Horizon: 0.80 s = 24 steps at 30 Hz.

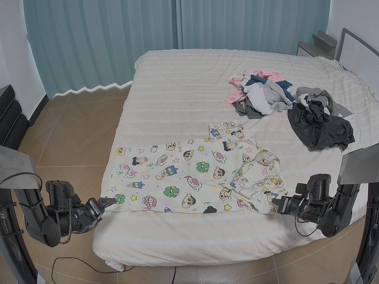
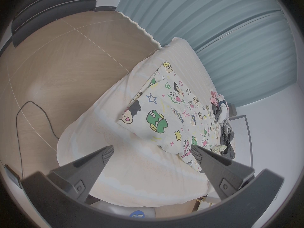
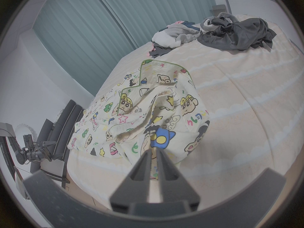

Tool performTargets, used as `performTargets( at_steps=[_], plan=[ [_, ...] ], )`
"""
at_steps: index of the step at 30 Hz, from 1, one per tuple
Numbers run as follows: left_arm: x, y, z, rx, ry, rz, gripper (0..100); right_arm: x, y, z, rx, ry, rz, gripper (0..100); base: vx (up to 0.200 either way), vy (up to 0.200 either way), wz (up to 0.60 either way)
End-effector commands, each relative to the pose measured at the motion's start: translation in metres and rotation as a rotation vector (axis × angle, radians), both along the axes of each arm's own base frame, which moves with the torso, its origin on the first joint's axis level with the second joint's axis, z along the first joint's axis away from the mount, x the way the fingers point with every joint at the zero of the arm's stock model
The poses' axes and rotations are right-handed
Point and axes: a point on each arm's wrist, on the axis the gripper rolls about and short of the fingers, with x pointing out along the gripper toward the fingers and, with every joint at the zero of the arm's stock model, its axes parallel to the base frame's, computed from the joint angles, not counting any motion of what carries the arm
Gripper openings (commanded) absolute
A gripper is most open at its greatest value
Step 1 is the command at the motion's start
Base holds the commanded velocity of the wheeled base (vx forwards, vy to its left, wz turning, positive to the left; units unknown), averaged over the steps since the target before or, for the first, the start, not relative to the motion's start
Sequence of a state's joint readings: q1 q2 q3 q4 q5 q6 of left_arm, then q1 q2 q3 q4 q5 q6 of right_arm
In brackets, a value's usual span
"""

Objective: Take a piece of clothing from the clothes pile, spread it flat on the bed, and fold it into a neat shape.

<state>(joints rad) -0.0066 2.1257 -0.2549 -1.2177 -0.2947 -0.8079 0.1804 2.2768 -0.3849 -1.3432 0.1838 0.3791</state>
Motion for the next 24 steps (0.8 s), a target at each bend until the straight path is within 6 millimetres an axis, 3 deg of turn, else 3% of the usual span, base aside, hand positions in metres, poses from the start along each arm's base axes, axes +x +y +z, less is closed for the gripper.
performTargets(
  at_steps=[1,9,15,24],
  plan=[
    [0.0,0.0,-0.001,0.0,0.004,0.001,100,-0.004,0.0,0.007,0.006,-0.014,0.007,100,0.0,0.0,0.0],
    [0.0,0.0,-0.003,0.003,0.009,0.002,100,-0.005,0.003,0.008,0.012,-0.025,0.02,100,0.0,0.0,0.0],
    [0.0,0.0,-0.003,0.003,0.009,0.002,100,-0.009,0.016,0.005,0.066,0.009,0.039,100,0.0,0.0,0.0],
    [0.0,0.0,-0.003,0.003,0.011,0.002,100,-0.009,0.024,-0.015,0.059,0.019,0.06,100,0.0,0.0,0.0]
  ],
)
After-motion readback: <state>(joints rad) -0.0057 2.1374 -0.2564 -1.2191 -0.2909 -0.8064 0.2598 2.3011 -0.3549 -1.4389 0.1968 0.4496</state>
